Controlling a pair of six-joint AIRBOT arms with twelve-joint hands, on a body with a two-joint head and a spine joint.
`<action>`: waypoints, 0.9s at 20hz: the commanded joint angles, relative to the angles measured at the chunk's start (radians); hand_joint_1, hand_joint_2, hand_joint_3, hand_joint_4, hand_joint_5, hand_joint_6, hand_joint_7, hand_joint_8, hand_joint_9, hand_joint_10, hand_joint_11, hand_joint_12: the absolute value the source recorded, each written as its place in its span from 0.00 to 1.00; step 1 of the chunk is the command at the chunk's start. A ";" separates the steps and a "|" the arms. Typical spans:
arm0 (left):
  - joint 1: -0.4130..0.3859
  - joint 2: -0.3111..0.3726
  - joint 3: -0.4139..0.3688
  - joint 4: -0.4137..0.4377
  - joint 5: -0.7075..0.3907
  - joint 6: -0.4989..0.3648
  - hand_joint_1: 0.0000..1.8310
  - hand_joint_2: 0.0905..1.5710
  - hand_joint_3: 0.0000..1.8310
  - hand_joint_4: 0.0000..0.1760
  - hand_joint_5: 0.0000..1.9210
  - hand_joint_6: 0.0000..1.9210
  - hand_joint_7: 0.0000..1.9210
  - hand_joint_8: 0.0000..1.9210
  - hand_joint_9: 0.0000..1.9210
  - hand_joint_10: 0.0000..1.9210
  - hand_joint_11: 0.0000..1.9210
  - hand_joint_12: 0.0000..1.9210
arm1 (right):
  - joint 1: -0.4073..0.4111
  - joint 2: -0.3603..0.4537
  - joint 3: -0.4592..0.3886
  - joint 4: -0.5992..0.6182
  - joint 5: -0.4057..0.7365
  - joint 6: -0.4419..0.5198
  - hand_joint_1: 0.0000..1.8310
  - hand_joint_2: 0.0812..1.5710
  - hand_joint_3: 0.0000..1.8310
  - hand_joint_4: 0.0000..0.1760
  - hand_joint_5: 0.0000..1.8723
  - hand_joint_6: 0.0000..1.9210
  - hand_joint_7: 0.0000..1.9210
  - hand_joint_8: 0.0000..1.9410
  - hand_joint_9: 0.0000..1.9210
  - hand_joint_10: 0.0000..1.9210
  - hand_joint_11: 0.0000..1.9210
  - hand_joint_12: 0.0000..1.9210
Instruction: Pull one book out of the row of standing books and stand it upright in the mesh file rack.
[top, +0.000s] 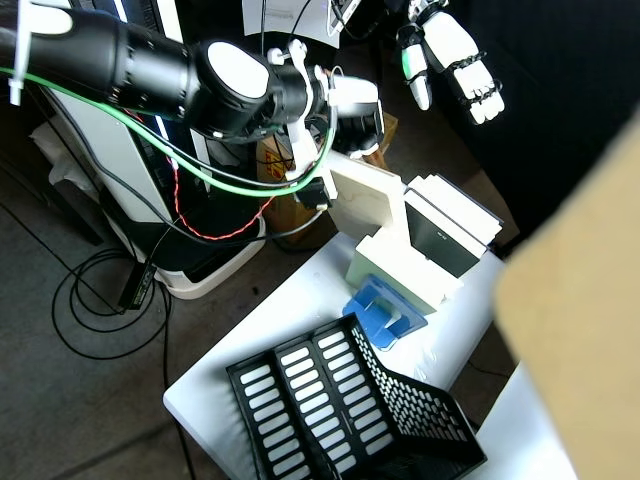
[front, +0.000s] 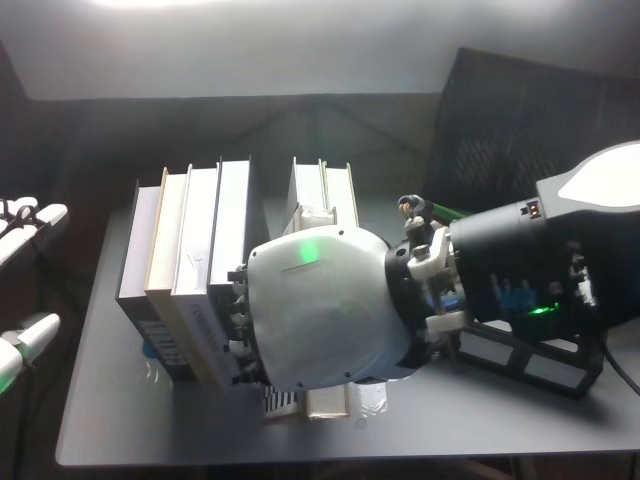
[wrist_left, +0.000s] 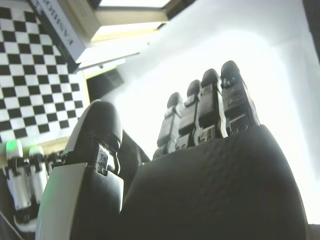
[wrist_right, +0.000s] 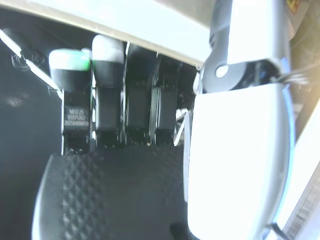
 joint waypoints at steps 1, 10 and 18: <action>-0.002 -0.005 0.011 -0.008 -0.123 -0.007 0.28 0.93 0.00 0.26 0.02 0.00 0.00 0.00 0.00 0.00 0.00 0.00 | 0.014 0.019 -0.008 0.023 0.033 0.001 0.63 0.70 0.00 0.00 0.51 0.54 0.46 0.89 0.42 0.95 0.41 0.98; -0.018 -0.024 0.038 0.015 -0.102 -0.023 0.25 0.93 0.00 0.30 0.02 0.00 0.00 0.00 0.00 0.00 0.00 0.00 | 0.090 0.093 -0.008 -0.079 0.051 0.132 0.69 0.71 0.00 0.00 0.46 0.50 0.52 0.64 0.50 0.69 0.43 0.88; -0.044 -0.032 0.053 0.037 -0.091 -0.027 0.23 0.92 0.00 0.36 0.02 0.00 0.00 0.00 0.00 0.00 0.00 0.00 | 0.234 0.176 -0.037 -0.258 0.071 0.318 0.66 0.77 0.00 0.00 0.46 0.54 0.36 0.86 0.31 0.91 0.32 1.00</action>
